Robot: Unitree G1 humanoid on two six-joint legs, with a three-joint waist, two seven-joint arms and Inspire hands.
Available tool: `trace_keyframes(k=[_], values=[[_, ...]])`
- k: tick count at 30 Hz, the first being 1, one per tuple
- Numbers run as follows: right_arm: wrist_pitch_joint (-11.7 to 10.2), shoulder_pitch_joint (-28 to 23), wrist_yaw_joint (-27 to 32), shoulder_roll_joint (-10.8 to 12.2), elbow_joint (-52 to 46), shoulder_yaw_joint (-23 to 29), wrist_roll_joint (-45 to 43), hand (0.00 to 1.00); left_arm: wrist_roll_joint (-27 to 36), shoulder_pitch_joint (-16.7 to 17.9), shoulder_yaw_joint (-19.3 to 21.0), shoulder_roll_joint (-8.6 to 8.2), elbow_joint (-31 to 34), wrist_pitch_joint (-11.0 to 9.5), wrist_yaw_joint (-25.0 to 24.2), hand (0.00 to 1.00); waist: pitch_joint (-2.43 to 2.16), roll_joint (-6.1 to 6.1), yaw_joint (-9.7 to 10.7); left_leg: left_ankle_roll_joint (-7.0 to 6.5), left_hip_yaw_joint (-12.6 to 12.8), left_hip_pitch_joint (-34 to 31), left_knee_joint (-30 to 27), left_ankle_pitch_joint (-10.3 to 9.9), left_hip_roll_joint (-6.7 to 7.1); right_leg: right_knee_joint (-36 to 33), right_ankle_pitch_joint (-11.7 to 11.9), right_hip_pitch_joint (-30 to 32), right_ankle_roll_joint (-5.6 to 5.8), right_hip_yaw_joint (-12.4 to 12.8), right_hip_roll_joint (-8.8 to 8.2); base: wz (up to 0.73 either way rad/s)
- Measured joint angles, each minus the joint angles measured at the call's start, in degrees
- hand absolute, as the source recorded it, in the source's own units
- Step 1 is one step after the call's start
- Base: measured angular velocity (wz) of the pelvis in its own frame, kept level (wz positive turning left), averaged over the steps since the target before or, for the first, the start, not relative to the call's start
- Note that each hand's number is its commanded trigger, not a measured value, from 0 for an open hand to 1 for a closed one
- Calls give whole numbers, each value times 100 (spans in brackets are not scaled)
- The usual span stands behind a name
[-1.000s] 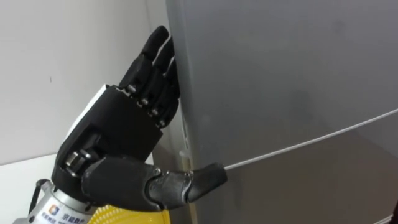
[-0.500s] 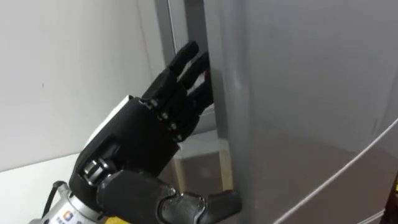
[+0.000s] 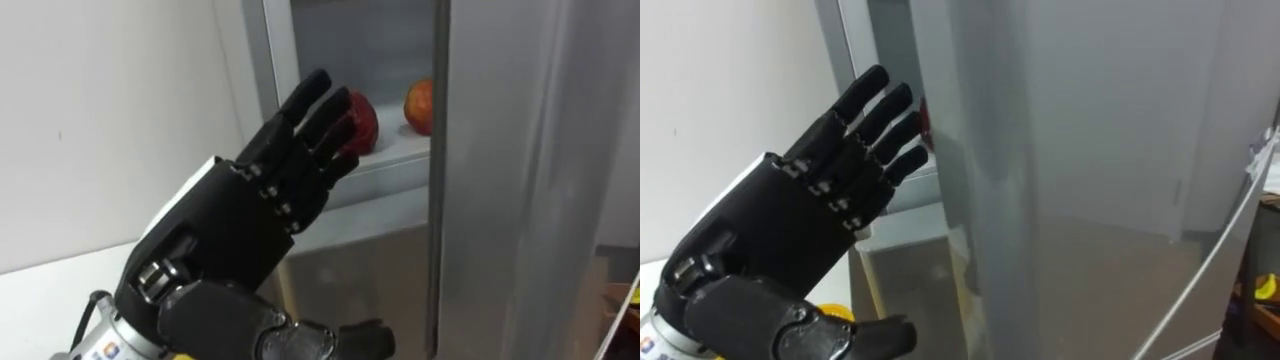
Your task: Retrieve from the upper fridge
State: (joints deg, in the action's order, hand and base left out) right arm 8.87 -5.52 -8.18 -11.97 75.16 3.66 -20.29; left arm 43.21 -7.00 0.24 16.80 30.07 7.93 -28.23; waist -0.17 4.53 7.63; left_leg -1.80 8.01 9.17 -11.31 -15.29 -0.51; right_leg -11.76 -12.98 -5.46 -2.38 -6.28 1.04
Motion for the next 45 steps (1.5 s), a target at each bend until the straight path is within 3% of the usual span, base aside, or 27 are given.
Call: trace_keyframes(k=[17, 20, 23, 30, 35, 40, 45], values=[[-9, 33, -28, -3, -5, -9, -49, 0, -150, -45, -500, 114, 0, 34, -167, 0, 9, -13, 73, 0, 139, -10, 11, 0, -6, -8, 3, 53, -1, 169, 19, -5], [-16, 41, -14, -13, 7, -26, -44, 0, -348, -225, -698, 234, 5, 34, -227, 0, 18, -13, 163, 0, 151, 4, 58, 0, -5, 5, 3, 60, -1, 188, 26, -4], [-67, 64, -20, -43, 45, -194, -2, 0, -352, -478, -930, 286, 3, 31, -234, 0, 59, -20, 224, 0, 157, -6, 57, 0, -1, 14, 4, 58, 2, 222, 26, -4], [-146, 118, -9, -110, 39, -251, 185, 0, -791, -1046, -1691, 283, 1, 30, -235, 0, 62, 14, 561, 0, 294, -61, 52, 0, -2, 11, 14, 84, 18, 270, 19, -4], [-185, 131, 5, -118, 23, -248, 224, 0, -787, -1351, -1867, 281, -85, 29, -218, 0, 47, 44, 723, 0, 296, -62, 51, 0, 1, -2, 20, 179, 22, 387, 34, -10], [-201, 123, 2, -173, 40, -242, 277, 0, -794, -1651, -2090, 216, -221, 28, -220, 0, 33, 75, 947, 0, 441, -43, 47, 0, -4, 0, 44, 160, 37, 471, 44, -9], [-198, 119, 7, -261, 123, -243, 467, 0, -918, -1872, -2290, -6, -357, 28, -261, 0, 50, 116, 1095, 0, 474, 16, 48, 0, -9, -4, 73, 152, 34, 607, 66, -15]])
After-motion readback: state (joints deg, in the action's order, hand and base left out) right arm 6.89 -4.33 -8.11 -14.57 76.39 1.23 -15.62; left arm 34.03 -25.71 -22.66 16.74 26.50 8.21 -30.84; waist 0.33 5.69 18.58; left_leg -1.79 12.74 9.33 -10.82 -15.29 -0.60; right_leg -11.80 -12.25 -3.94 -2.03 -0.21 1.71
